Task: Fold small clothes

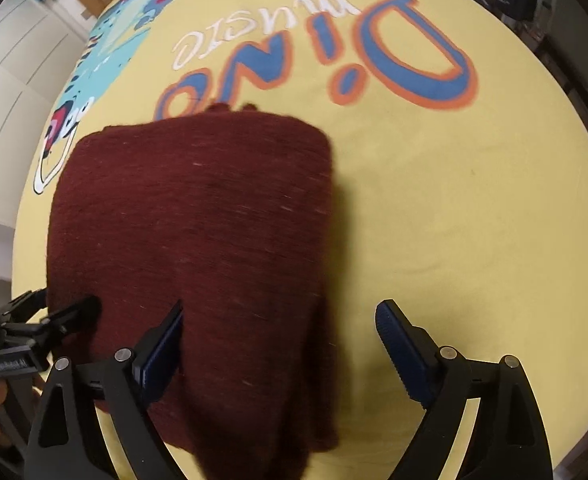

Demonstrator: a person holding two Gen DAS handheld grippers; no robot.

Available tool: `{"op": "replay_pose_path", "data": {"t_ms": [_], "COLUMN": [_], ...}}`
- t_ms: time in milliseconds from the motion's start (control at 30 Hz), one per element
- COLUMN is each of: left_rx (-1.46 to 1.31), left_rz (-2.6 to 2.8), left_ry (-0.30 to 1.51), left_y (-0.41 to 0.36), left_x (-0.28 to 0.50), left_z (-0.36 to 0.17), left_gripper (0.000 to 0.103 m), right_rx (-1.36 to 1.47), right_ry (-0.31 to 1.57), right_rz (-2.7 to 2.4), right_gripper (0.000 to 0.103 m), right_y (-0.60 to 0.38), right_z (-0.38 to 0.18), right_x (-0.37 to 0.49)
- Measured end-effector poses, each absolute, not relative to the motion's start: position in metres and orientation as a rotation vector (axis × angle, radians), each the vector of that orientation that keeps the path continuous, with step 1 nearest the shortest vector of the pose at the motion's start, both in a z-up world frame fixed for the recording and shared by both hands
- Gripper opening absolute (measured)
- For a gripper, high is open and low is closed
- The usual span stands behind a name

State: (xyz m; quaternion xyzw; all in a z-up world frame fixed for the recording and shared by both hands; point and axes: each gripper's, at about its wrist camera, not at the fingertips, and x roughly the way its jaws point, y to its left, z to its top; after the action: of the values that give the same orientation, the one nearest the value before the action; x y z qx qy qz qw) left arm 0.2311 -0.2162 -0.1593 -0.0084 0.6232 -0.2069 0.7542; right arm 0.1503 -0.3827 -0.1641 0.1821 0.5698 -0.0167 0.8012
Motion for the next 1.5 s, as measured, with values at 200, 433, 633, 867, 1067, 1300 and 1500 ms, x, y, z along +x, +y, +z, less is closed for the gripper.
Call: {"op": "replay_pose_path", "data": {"t_ms": [200,433,633,867,1067,1300,1500], "left_rx": [-0.058,-0.071,-0.047,-0.087,-0.097,-0.05,-0.039], "left_rz": [-0.486,-0.491,-0.486,-0.414,-0.415,-0.425,-0.459], "left_ry": [1.361,1.308,1.363,1.435,1.425,1.389,1.377], "left_y": [-0.204,-0.205,-0.225,-0.225,-0.225,-0.235,-0.245], "left_x": [0.225,0.231,0.233,0.226,0.223,0.222,0.219], "left_z": [-0.146,-0.108,-0.128,-0.172,-0.186,-0.19,-0.189], "left_gripper": [0.102,0.102,0.102,0.102,0.103,0.103,0.091], "right_rx": [0.386,0.342,0.334,0.391,0.354,0.457,0.472], "right_ry": [1.209,1.091,1.12,1.193,1.207,1.25,1.277], "right_rz": [-0.054,-0.032,0.045,0.035,0.058,0.102,0.097], "right_gripper": [0.091,0.093,0.093,0.094,0.103,0.102,0.102], "right_y": [-0.396,-0.383,-0.358,-0.362,-0.363,-0.371,-0.365], "right_z": [-0.155,-0.107,-0.121,-0.177,-0.195,-0.212,-0.214], "right_x": [0.135,0.123,0.132,0.144,0.149,0.151,0.155]}}
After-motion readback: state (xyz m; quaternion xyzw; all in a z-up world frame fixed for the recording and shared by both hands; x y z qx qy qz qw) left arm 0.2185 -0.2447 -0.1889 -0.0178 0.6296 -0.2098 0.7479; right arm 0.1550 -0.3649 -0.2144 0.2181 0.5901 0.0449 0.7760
